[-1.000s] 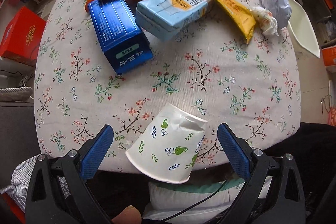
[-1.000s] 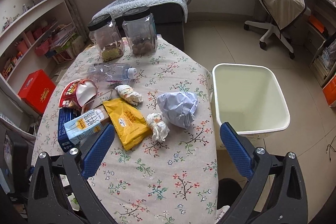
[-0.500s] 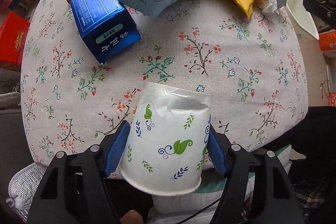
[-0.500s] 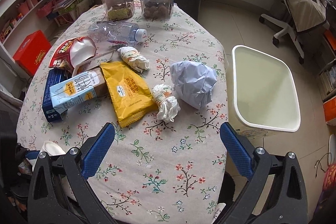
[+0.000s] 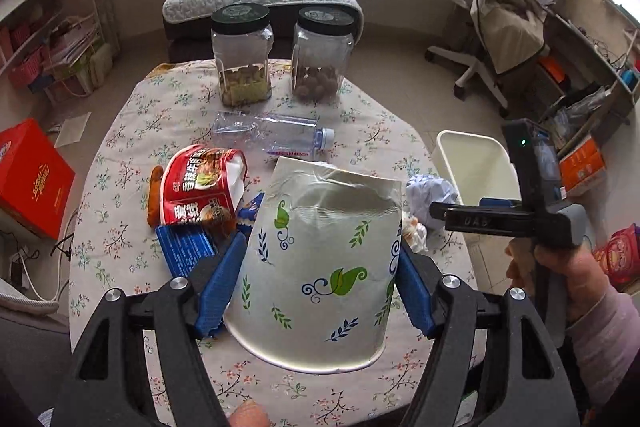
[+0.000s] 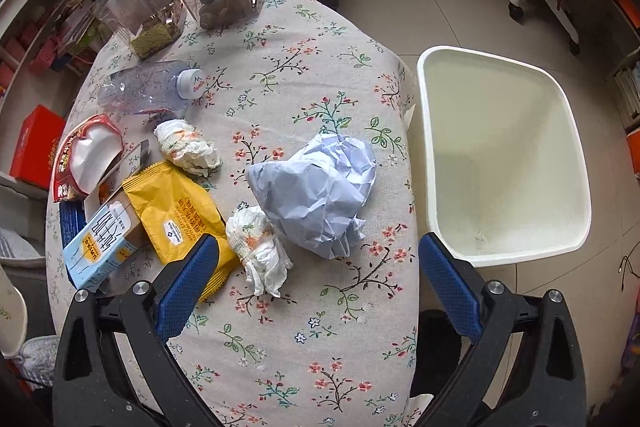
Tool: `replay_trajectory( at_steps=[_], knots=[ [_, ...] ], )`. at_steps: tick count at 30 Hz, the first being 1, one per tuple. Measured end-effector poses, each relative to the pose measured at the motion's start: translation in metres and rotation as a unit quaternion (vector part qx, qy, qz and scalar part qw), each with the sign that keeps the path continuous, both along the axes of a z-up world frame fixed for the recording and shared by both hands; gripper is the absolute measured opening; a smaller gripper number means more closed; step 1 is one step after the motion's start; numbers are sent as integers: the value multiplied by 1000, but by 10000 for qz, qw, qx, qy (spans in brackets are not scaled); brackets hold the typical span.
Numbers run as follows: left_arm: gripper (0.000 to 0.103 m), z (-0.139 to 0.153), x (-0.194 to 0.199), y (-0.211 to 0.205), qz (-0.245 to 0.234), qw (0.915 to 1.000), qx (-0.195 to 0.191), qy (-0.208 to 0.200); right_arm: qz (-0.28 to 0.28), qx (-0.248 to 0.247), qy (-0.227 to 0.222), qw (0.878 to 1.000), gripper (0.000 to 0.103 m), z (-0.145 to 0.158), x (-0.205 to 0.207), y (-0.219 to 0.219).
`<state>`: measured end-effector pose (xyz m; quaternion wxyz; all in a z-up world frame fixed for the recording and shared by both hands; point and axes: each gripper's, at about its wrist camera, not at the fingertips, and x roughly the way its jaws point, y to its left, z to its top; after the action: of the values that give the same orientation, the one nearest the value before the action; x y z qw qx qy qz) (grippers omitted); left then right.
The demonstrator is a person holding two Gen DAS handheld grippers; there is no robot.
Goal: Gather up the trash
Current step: 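Grasp the white paper cup with the left tool while the right tool grasps crumpled white paper, then carry the crumpled paper over the white bin and open the right tool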
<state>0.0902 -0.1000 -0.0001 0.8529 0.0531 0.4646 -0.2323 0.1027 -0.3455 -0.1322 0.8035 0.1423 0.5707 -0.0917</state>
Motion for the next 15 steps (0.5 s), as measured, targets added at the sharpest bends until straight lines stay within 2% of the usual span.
replay_trajectory(
  at_steps=[2,4,7,9,15],
  knots=[
    [70,-2,8,-15,-30,9999,-112,-17,22,24,30,10000,95,-5,7,-1],
    [70,-10,9,-25,-76,9998,-163,-20,105,57,101,9999,88,-13,12,-1],
    [70,-25,12,-33,-89,9998,-184,-54,182,357,344,9986,62,-28,20,-5],
    [70,-34,15,-34,-34,9998,-183,-99,199,408,359,9983,59,-31,22,-7],
    [70,-43,29,-24,233,9993,-224,-183,244,430,-28,9988,57,-14,24,-9]
  ],
)
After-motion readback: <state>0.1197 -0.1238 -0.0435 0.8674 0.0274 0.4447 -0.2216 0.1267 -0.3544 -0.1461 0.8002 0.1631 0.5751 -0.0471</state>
